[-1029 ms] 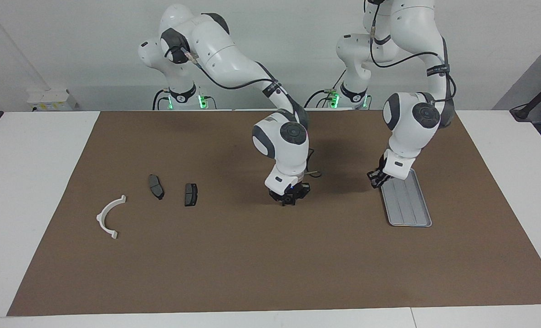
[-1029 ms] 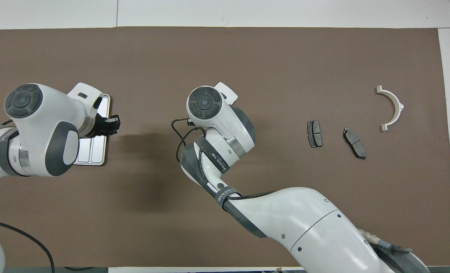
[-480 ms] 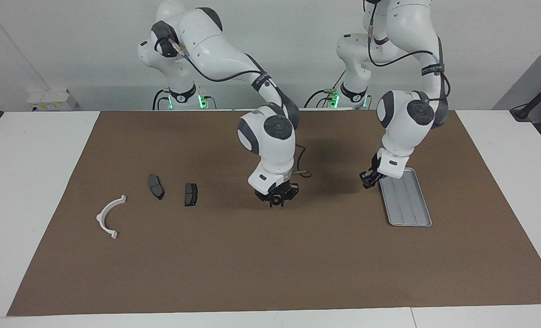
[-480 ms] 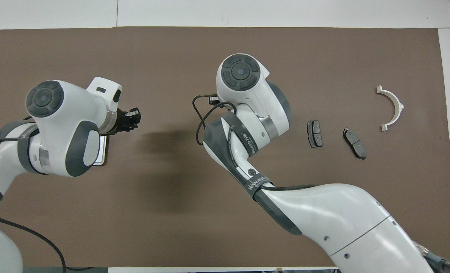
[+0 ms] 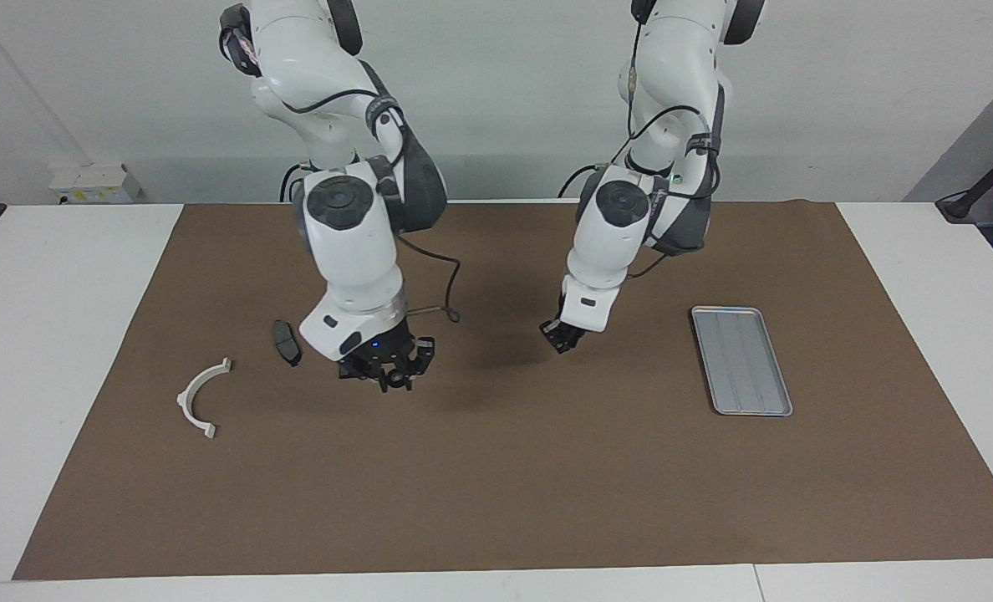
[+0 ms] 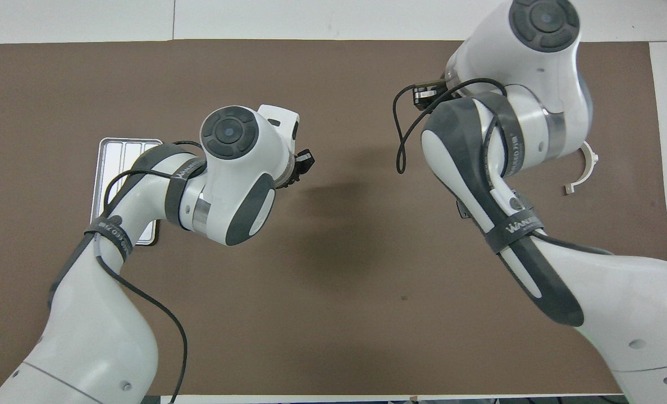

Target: Place bearing gear from tray to pile

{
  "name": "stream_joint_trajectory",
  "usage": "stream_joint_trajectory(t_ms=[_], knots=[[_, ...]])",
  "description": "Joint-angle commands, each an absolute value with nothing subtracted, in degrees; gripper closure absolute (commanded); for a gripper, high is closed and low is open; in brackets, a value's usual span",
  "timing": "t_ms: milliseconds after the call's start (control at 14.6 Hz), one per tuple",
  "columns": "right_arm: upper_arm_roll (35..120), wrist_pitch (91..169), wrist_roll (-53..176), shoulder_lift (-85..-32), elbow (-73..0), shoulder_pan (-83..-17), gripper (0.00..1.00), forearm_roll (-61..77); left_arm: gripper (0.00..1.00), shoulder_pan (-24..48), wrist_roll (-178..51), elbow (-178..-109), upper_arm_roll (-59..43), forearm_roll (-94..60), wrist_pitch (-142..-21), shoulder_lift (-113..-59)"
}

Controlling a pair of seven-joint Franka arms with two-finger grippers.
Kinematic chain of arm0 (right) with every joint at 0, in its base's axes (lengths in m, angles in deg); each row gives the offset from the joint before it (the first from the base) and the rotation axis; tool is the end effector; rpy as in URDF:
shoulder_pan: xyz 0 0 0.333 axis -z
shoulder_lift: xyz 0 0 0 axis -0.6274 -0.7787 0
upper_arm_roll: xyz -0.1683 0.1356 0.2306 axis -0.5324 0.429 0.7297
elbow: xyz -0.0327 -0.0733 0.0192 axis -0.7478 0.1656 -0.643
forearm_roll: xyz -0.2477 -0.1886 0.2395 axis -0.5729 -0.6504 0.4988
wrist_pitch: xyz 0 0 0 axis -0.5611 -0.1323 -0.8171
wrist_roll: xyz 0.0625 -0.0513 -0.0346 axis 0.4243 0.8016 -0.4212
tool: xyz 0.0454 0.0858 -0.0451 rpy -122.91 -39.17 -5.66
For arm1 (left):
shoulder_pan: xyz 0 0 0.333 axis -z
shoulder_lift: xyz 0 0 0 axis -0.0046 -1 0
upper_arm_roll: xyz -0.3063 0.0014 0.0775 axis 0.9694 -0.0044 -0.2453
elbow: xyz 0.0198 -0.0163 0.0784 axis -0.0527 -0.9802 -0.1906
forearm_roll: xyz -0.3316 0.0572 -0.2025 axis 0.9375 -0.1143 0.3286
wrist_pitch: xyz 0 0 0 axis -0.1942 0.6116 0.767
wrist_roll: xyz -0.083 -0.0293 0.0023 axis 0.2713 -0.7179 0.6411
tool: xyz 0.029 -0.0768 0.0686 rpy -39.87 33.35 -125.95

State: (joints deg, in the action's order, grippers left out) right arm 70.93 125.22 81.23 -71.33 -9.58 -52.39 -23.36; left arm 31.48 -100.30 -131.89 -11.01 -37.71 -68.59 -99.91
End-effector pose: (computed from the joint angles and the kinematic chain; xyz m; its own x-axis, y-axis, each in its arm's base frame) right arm 0.6938 0.1745 0.4594 0.9904 0.0522 0.1281 0.0552 -0.9983 -0.0199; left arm 0.5647 -0.3571 0.3530 0.9188 0.3940 -0.0244 0.3946 -0.9143 0.0920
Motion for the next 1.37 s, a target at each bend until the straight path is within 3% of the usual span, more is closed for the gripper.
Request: stream_joint_trajectory(t_ms=[0,206,343,686,1304], knots=[[72.04,124.58,71.14,-69.86,-11.61,-45.74,1.0,-22.1,1.0,34.28,-101.86,-127.71,-13.36,-39.91,-66.83,-104.37],[72.04,124.93,61.8,-69.77,-13.01,-40.02,1.0,-20.16,1.0,36.03,-105.73,-122.74,-13.71,-40.81,-65.52,-109.19],[72.04,126.07,59.59,-68.28,-16.78,-38.08,1.0,-20.16,1.0,35.95,-105.82,-120.87,-13.71,-40.72,-61.83,-109.55],[71.95,135.99,55.28,-65.47,-29.52,-35.35,1.0,-20.16,1.0,37.43,-108.54,-120.42,-13.71,-40.54,-63.31,-110.34],[71.95,147.7,53.08,-65.55,-40.7,-34.82,1.0,-20.16,1.0,38.15,-108.81,-122.52,-13.71,-41.16,-67.61,-110.34]])
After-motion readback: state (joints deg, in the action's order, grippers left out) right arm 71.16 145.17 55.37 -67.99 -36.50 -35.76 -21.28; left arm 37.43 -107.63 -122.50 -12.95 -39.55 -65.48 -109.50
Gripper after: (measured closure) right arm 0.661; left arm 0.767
